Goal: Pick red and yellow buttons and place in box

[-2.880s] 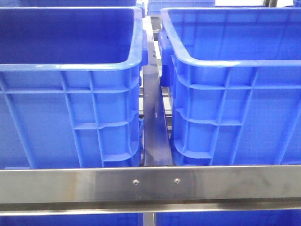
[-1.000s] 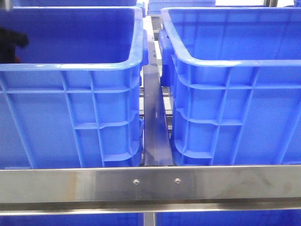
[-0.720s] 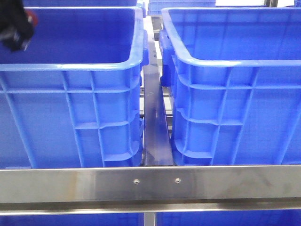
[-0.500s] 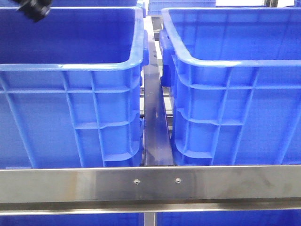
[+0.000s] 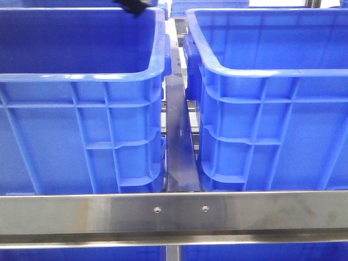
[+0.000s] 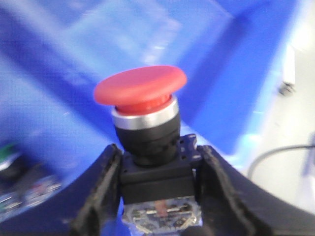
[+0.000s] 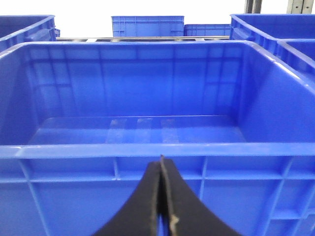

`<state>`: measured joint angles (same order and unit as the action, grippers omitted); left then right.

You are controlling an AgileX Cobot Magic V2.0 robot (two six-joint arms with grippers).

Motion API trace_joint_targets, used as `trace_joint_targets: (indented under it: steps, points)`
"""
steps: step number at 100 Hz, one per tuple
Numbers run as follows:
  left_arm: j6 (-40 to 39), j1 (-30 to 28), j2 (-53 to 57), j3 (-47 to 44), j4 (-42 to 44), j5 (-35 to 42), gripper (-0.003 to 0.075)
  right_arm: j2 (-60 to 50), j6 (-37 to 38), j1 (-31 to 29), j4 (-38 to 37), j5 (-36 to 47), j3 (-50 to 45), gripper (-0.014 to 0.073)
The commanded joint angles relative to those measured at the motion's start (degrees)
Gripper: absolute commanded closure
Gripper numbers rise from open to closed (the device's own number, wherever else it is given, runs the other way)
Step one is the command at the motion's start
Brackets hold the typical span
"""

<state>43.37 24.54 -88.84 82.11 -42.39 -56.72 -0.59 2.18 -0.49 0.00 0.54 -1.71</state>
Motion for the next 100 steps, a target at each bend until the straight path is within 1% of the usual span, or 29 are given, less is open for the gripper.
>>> trace_joint_targets:
  steps: [1, 10, 24, 38, 51, 70, 77, 81, 86, 89, 91, 98, 100]
  points:
    - [0.3, 2.9, 2.6, 1.7, -3.7, 1.1, 0.0638, -1.3, 0.0, 0.1, -1.0, 5.1, 1.0, 0.0662]
    - [0.3, 4.3, 2.6, 1.7, -3.7, 1.0, 0.0638, -1.3, 0.0, 0.1, -1.0, 4.5, 1.0, 0.0662]
    - [0.3, 4.4, 2.5, 1.7, -3.7, 1.0, 0.0638, -1.3, 0.0, 0.1, -1.0, 1.9, 2.1, 0.0662]
    - [0.3, 4.3, 2.5, 1.7, -3.7, 1.0, 0.0638, -0.2, 0.3, 0.1, -1.0, -6.1, 7.2, 0.0662]
    - [0.3, 4.3, 2.5, 1.7, -3.7, 1.0, 0.0638, 2.9, 0.3, 0.1, -1.0, -16.7, 14.6, 0.0662]
    - [0.3, 4.3, 2.4, 1.7, -3.7, 1.0, 0.0638, 11.1, 0.3, 0.1, -0.9, -28.8, 25.7, 0.0661]
    - [0.3, 4.3, 2.4, 1.7, -3.7, 1.0, 0.0638, 15.0, 0.3, 0.1, -0.6, -33.4, 29.5, 0.064]
    - [0.3, 4.3, 2.4, 1.7, -3.7, 1.0, 0.0638, 17.5, 0.3, 0.1, 0.0, -35.7, 31.6, 0.0596]
    - [0.3, 4.3, 2.4, 1.7, -3.7, 1.0, 0.0638, 20.3, 0.3, 0.1, 0.3, -37.9, 33.9, 0.0512]
    - [0.3, 4.3, 2.4, 1.7, -3.7, 1.0, 0.0638, 22.1, 0.3, 0.1, 0.8, -38.8, 35.4, 0.043]
    - [0.3, 4.3, 2.4, 1.7, -3.7, 1.0, 0.0638, 22.8, 0.3, 0.1, 1.1, -39.3, 35.9, 0.0393]
    - [0.3, 4.3, 2.4, 1.7, -3.7, 1.0, 0.0638, 25.8, 0.3, 0.1, 2.0, -40.7, 38.6, 0.0174]
    - [0.3, 4.3, 2.4, 1.7, -3.7, 1.0, 0.0638, 26.7, 0.3, 0.1, 2.3, -41.0, 39.3, 0.0136]
